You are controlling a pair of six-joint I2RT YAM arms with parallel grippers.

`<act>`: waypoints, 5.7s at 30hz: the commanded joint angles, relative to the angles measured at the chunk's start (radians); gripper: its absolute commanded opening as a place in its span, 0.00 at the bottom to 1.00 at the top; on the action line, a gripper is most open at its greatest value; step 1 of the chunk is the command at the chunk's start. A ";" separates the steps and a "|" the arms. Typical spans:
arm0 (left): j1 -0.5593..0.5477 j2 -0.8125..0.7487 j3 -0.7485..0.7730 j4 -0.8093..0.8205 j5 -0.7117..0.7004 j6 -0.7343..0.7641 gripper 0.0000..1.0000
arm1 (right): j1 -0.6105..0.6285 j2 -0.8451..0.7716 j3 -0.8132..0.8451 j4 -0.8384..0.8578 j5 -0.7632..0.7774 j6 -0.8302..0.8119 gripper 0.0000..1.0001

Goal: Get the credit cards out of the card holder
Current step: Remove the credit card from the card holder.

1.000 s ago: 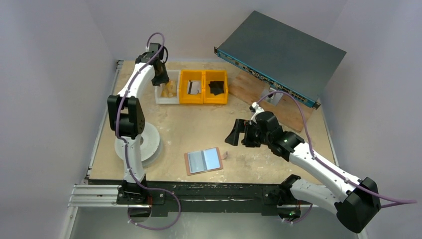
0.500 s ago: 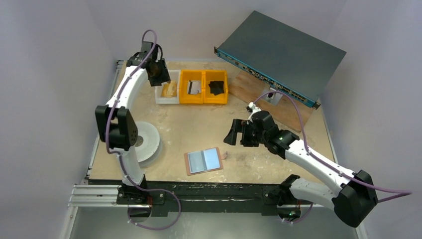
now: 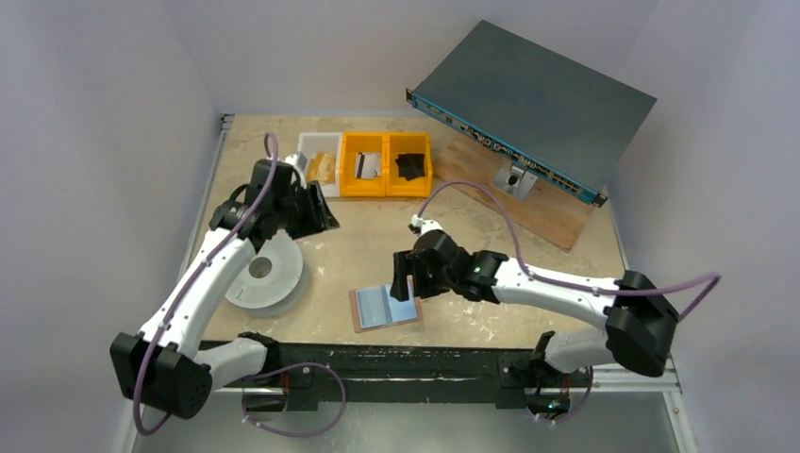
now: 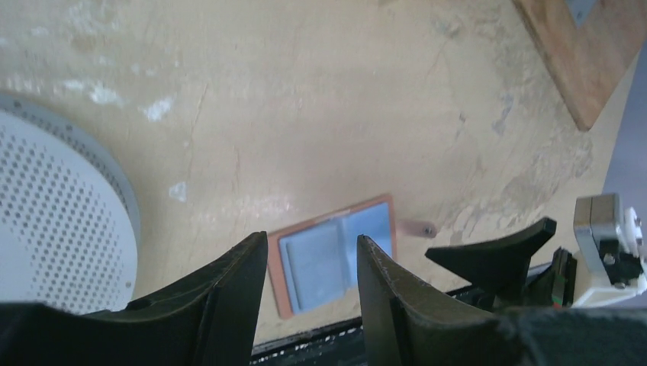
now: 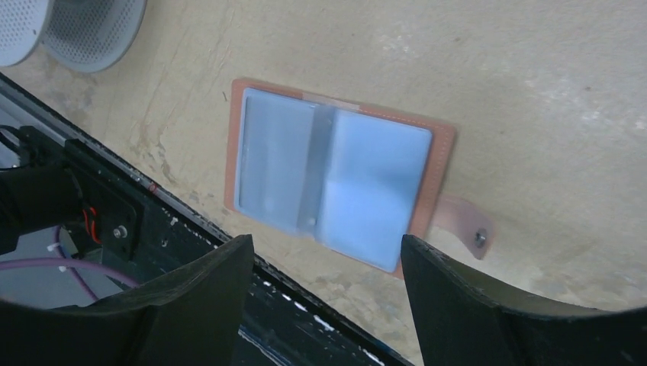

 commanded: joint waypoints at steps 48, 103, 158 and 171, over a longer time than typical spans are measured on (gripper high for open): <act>-0.109 -0.231 -0.677 0.295 0.305 -0.189 0.31 | 0.122 0.483 0.151 0.106 0.023 0.178 0.04; -0.305 -0.003 -0.622 0.470 0.210 -0.230 0.02 | 0.046 0.226 0.162 0.075 -0.034 0.195 0.35; -0.148 -0.314 -0.639 0.154 -0.010 -0.268 0.54 | 0.162 0.510 0.405 -0.079 0.122 0.043 0.44; -0.146 -0.262 -0.669 0.220 0.066 -0.263 0.51 | 0.180 0.600 0.411 -0.109 0.111 0.063 0.41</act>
